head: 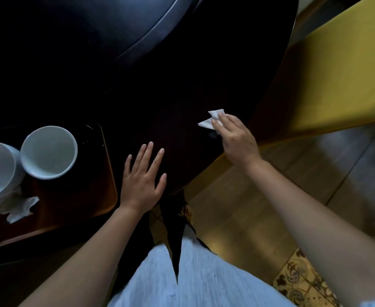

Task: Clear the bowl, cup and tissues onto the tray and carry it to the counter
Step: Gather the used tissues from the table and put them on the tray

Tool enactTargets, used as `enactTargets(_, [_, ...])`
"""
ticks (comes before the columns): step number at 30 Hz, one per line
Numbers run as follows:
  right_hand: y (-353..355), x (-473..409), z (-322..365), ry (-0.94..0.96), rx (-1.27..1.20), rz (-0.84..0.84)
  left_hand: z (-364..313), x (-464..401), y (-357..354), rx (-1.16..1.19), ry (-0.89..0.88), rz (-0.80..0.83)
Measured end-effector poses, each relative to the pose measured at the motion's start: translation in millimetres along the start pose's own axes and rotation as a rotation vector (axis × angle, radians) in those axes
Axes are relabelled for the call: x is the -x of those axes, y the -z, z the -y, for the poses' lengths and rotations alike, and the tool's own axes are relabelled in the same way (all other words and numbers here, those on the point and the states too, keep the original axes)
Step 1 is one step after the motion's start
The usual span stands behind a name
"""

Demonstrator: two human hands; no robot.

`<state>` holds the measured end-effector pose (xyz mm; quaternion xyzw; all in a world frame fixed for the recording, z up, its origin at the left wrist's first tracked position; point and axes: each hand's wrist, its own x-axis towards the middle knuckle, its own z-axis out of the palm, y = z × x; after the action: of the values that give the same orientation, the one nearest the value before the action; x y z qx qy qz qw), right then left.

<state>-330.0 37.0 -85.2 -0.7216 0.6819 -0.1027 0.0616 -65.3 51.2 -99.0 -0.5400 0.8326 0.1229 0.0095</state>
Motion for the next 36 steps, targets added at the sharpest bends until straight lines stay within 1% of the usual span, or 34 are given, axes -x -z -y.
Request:
enactTargets(2, [-5,0,4,-0.050,0.040,-0.047,0,0,0,0.009,0.000,0.000])
enactTargets(4, [-7,0,11,-0.151,0.054,-0.085,0,0,0,0.011,-0.002,0.001])
enactTargets(7, [-9,-3,18,-0.229,-0.061,-0.160,1,0,-1,0.009,-0.001,-0.002])
enactTargets(10, [-10,-7,18,-0.205,-0.139,-0.170,1,1,-1,0.014,-0.006,-0.011])
enactTargets(14, [-9,-4,18,-0.142,-0.176,-0.193,0,1,-1,0.025,-0.008,-0.013])
enactTargets(17, [-10,8,21,-0.089,-0.217,-0.217,0,1,-1,0.039,-0.006,-0.016])
enactTargets(25, [-25,45,29,-0.016,-0.329,-0.265,2,1,-3,0.040,-0.014,-0.018])
enactTargets(28, [-24,54,35,0.002,-0.358,-0.236,2,1,-3,0.042,-0.012,-0.018])
enactTargets(33, [-18,70,42,0.049,-0.358,-0.132,2,2,-3,0.041,-0.015,-0.032])
enactTargets(36, [-17,93,53,0.038,-0.353,-0.092,2,2,-3,0.045,-0.019,-0.033])
